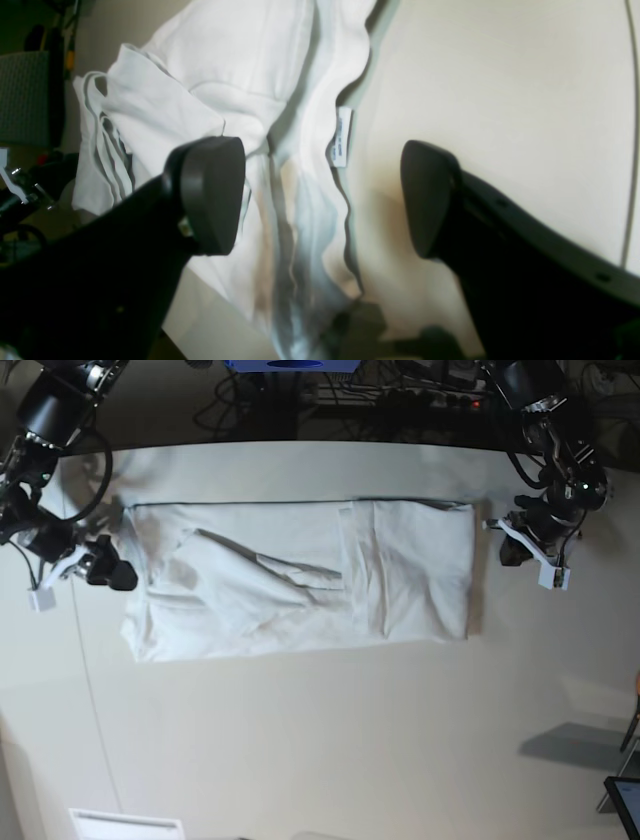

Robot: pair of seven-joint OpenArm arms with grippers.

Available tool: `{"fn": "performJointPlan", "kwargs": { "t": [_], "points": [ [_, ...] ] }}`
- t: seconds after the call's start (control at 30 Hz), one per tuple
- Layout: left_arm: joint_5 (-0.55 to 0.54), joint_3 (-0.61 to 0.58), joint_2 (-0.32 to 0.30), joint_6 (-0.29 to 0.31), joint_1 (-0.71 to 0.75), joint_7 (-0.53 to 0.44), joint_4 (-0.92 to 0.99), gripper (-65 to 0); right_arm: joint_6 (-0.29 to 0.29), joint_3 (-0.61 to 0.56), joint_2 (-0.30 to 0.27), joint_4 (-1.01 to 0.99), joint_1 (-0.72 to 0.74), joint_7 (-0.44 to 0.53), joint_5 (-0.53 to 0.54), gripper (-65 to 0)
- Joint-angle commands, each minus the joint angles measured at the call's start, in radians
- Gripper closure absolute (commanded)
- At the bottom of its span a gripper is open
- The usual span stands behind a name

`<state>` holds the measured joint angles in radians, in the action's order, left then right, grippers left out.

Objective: Fold the T-shirt properly
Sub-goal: 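Move both grippers to the ends of the folded bundle and grasp them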

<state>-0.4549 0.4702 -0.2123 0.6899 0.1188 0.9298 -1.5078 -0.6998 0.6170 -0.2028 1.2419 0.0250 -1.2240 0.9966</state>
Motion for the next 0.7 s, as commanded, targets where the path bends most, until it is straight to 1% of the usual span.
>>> {"fn": "performJointPlan", "kwargs": {
  "t": [0.0,0.07,0.1,0.2,0.37,0.5,0.53,0.57,0.6,0.67],
  "points": [
    [0.008,-0.034,-0.009,0.008,-0.003,0.033,-0.007,0.0,0.002,-0.004,0.004,0.011,0.003,-0.021,-0.014,-47.2],
    [0.008,-0.067,-0.009,0.008,-0.006,0.033,-0.006,0.0,0.002,-0.004,0.007,0.009,0.002,-0.035,-0.014,-47.0],
    [0.008,-0.072,-0.003,0.008,-0.006,0.033,-0.006,0.0,0.002,-0.004,0.019,0.009,0.002,-0.041,-0.017,-47.0],
    [0.008,-0.08,0.003,0.008,-0.006,0.033,-0.006,0.0,0.002,-0.006,0.026,0.011,0.002,-0.041,-0.018,-46.9],
    [0.009,-0.083,0.014,0.008,-0.02,0.034,-0.006,0.0,0.002,-0.095,0.026,0.011,0.002,-0.032,-0.02,-46.9],
    [0.014,-0.113,0.014,0.008,-0.026,0.034,-0.004,0.0,0.002,-0.122,0.045,0.011,0.002,-0.01,-0.02,-46.9],
    [0.014,-0.121,0.014,0.008,-0.026,0.034,-0.004,0.0,0.012,-0.127,0.045,0.011,0.0,-0.007,-0.02,-46.9],
    [0.012,-0.127,0.014,0.008,-0.026,0.034,-0.004,0.0,0.042,-0.136,0.047,0.011,0.0,-0.004,-0.02,-46.9],
    [0.012,-0.135,0.015,0.008,-0.026,0.034,-0.004,0.0,0.061,-0.141,0.049,0.008,0.0,-0.003,-0.018,-46.9],
    [0.012,-0.15,0.015,0.008,-0.028,0.031,-0.004,0.0,0.071,-0.153,0.059,0.009,-0.001,-0.003,-0.017,-46.7]
  ]
}}
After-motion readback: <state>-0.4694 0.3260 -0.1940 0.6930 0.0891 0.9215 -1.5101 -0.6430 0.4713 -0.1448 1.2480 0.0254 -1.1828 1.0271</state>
